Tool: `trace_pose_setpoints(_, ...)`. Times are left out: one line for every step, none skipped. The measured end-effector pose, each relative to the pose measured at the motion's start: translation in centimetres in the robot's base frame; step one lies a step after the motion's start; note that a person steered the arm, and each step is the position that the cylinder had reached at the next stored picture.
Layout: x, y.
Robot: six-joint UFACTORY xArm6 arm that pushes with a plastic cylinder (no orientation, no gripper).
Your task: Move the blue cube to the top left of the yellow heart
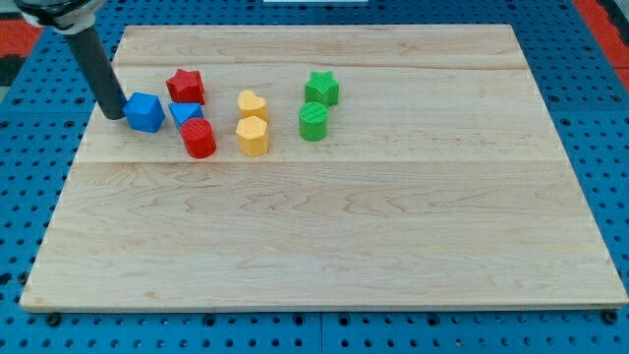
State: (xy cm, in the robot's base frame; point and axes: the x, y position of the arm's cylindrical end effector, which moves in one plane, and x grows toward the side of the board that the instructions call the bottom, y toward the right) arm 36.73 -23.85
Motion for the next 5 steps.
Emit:
trace_pose_setpoints(0.0,1.8)
trace_pose_setpoints(2.0,-0.7)
trace_pose_setpoints(2.2,-0.5)
trace_pose_setpoints(2.2,0.5)
trace_pose_setpoints(2.2,0.7)
